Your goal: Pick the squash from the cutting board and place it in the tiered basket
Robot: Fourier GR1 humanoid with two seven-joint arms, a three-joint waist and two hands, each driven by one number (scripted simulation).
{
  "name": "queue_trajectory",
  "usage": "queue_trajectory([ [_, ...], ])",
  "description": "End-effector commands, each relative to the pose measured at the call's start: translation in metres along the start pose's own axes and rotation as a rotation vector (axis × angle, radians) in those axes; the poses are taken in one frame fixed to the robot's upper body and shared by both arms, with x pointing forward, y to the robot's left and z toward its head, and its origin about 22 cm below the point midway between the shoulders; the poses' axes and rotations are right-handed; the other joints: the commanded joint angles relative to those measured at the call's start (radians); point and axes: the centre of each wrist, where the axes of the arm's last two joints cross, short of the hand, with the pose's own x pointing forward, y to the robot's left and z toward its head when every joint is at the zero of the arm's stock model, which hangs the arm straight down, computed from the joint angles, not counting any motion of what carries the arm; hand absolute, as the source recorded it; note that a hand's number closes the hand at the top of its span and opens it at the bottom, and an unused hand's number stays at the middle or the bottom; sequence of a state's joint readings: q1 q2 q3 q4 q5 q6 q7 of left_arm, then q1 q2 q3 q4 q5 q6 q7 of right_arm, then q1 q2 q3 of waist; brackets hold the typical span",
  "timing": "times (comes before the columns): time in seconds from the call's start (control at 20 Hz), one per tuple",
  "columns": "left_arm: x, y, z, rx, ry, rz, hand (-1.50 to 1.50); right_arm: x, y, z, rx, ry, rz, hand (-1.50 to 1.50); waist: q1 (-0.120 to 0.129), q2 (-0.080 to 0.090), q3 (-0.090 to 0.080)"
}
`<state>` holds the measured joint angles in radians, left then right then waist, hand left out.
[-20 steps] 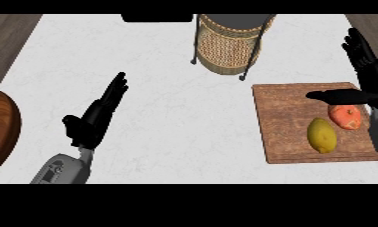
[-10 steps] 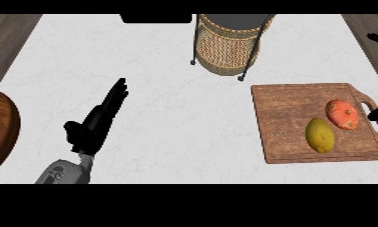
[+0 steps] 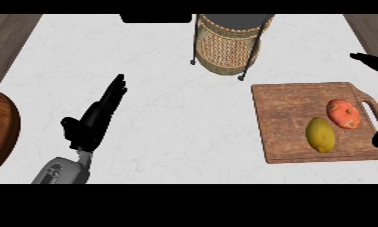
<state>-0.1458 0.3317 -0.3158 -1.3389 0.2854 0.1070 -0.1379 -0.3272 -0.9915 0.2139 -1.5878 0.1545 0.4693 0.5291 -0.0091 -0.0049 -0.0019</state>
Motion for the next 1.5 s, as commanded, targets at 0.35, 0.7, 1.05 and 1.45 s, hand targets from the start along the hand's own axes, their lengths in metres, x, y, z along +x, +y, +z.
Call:
queue_trajectory([
  [0.35, -0.001, -0.01, 0.003, 0.001, -0.007, -0.015, 0.0, 0.001, 0.034, -0.004, -0.059, 0.206, 0.079, -1.5, 0.014, 0.005, 0.002],
  [0.7, 0.003, -0.012, -0.001, -0.019, -0.011, -0.011, 0.0, -0.042, 0.068, -0.029, -0.01, 0.244, 0.028, -1.5, 0.013, 0.005, 0.003],
  [1.05, 0.006, 0.001, -0.002, 0.0, 0.013, -0.002, 0.0, -0.025, 0.096, -0.051, -0.012, 0.26, 0.002, -1.5, 0.013, 0.005, 0.002],
  [1.45, -0.008, -0.002, -0.006, -0.011, 0.002, 0.012, 0.0, -0.06, 0.113, -0.069, 0.009, 0.297, -0.013, -1.5, 0.012, 0.006, 0.002],
])
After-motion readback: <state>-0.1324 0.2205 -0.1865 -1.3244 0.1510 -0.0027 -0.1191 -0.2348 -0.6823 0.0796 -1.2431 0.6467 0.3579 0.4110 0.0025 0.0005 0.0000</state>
